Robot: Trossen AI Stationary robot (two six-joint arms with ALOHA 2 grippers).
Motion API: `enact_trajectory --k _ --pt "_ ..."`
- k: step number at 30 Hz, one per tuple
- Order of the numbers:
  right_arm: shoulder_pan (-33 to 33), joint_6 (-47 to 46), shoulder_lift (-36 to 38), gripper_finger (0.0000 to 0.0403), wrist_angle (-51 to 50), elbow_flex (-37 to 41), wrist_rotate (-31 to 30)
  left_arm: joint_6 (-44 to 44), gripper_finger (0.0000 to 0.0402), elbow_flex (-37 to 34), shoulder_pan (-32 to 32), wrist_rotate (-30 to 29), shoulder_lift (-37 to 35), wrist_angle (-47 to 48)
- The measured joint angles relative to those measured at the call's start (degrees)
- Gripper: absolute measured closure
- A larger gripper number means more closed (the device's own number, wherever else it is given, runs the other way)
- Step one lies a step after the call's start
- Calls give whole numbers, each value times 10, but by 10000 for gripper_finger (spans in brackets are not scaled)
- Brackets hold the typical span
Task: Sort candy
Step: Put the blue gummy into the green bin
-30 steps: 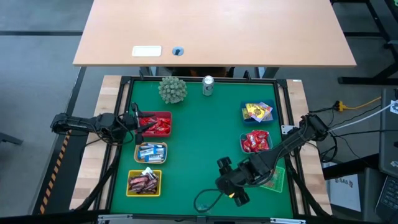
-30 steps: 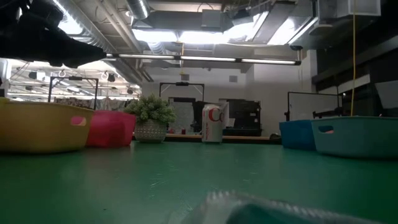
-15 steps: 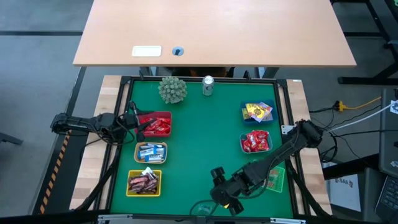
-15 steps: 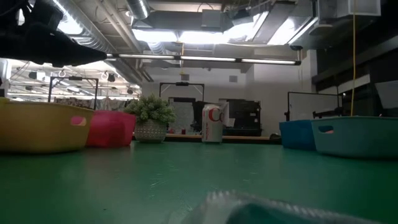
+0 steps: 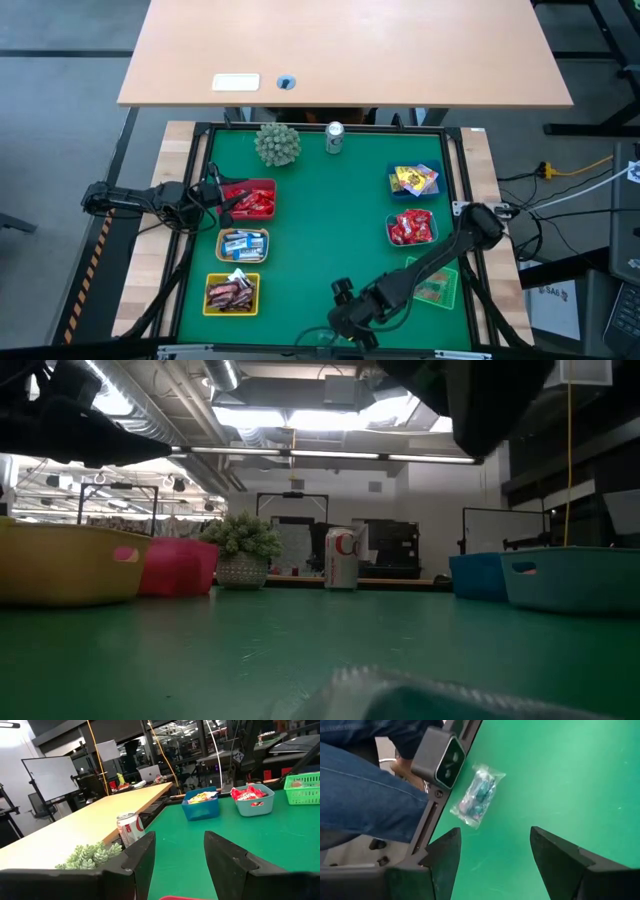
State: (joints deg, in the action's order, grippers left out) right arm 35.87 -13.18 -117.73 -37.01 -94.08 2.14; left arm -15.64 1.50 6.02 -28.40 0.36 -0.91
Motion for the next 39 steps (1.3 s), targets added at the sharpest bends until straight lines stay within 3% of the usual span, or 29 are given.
enact_trajectory --k 17,33,39 --pt "9 -7 -57 164 89 0 -15 0 246 0 0 0 0 0" --pt "12 -16 -104 164 100 0 -11 0 246 0 0 0 0 0" --pt "6 -21 -114 166 102 -2 31 0 246 0 0 0 0 0"
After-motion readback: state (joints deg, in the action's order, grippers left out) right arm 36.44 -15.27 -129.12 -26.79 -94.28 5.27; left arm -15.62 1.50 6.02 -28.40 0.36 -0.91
